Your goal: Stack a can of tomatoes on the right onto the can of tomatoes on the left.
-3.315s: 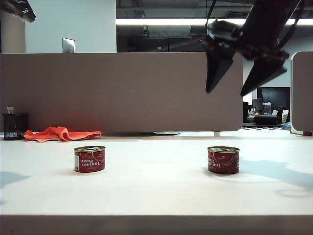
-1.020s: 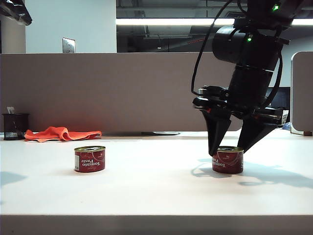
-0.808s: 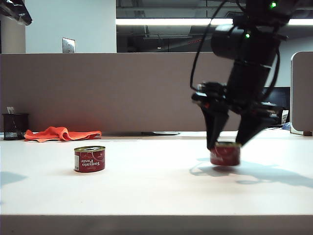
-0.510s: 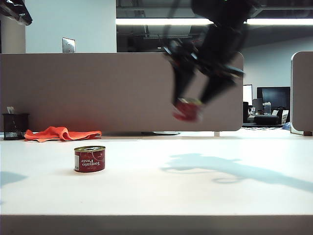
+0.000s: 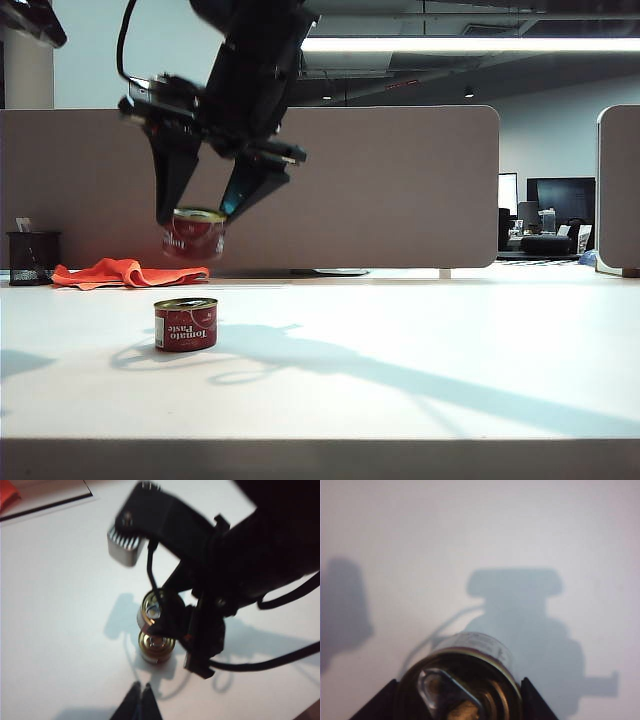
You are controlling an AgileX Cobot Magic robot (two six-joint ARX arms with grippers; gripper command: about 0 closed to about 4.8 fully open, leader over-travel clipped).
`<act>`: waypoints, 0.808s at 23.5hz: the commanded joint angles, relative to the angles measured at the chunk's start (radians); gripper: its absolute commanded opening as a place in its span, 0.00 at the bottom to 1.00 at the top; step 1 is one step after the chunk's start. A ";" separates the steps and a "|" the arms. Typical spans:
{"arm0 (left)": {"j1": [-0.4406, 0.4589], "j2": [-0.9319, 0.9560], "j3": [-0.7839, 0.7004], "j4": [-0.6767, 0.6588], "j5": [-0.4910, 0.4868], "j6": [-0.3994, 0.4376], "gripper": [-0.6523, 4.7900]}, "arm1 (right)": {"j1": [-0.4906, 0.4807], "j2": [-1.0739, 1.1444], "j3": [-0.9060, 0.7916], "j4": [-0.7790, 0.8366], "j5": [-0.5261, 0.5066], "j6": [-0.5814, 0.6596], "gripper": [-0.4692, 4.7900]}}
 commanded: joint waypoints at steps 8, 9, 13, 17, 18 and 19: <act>0.001 -0.008 0.106 0.043 -0.002 0.004 0.11 | 0.006 0.030 0.008 0.009 -0.019 -0.003 0.58; 0.001 -0.008 0.106 0.043 -0.003 0.004 0.11 | 0.006 0.030 0.008 0.011 -0.019 -0.003 0.58; 0.001 -0.007 0.106 0.043 -0.003 0.004 0.11 | 0.010 0.036 0.008 0.015 -0.023 -0.003 0.58; 0.001 -0.007 0.106 0.040 -0.002 0.004 0.11 | 0.011 0.046 0.008 0.019 -0.041 -0.002 0.58; 0.001 -0.007 0.106 0.039 -0.002 0.004 0.11 | 0.011 0.047 0.008 0.018 -0.042 -0.002 0.58; 0.001 -0.007 0.106 0.034 -0.003 0.004 0.11 | 0.011 0.053 0.008 0.016 -0.044 -0.002 0.59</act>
